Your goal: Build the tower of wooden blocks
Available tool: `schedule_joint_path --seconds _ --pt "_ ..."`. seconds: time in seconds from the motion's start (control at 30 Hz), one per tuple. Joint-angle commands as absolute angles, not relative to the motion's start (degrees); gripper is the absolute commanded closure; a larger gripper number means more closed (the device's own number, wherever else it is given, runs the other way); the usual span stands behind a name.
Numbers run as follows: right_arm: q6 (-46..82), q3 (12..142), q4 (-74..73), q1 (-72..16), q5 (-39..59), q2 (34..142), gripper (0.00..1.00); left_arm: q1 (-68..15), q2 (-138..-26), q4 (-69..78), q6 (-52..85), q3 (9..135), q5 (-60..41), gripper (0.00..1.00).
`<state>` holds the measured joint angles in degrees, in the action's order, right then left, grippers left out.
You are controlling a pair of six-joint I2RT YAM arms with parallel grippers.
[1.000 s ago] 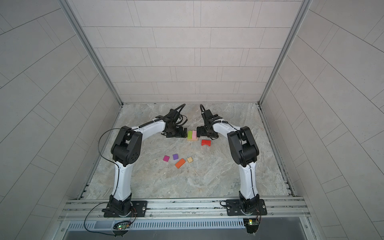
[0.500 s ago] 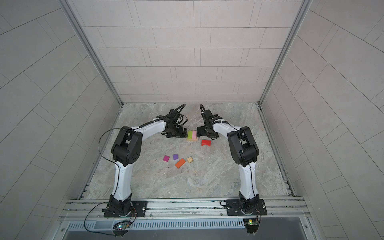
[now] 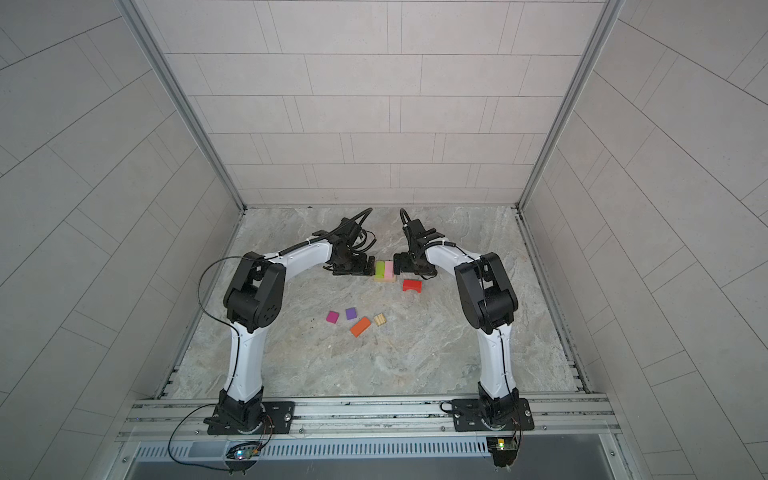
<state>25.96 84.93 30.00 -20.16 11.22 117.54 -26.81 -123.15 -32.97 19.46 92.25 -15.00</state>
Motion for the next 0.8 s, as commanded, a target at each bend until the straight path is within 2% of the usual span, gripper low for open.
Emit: schedule_joint_path --seconds 0.0,0.77 --pt "26.39 85.00 30.76 -20.44 10.81 118.13 0.04 -27.16 -124.45 -34.36 19.34 93.34 -14.57 0.00" --pt "26.46 85.08 31.03 -20.43 10.74 117.95 0.04 -27.29 -124.54 -35.16 19.34 93.96 -14.07 0.00"
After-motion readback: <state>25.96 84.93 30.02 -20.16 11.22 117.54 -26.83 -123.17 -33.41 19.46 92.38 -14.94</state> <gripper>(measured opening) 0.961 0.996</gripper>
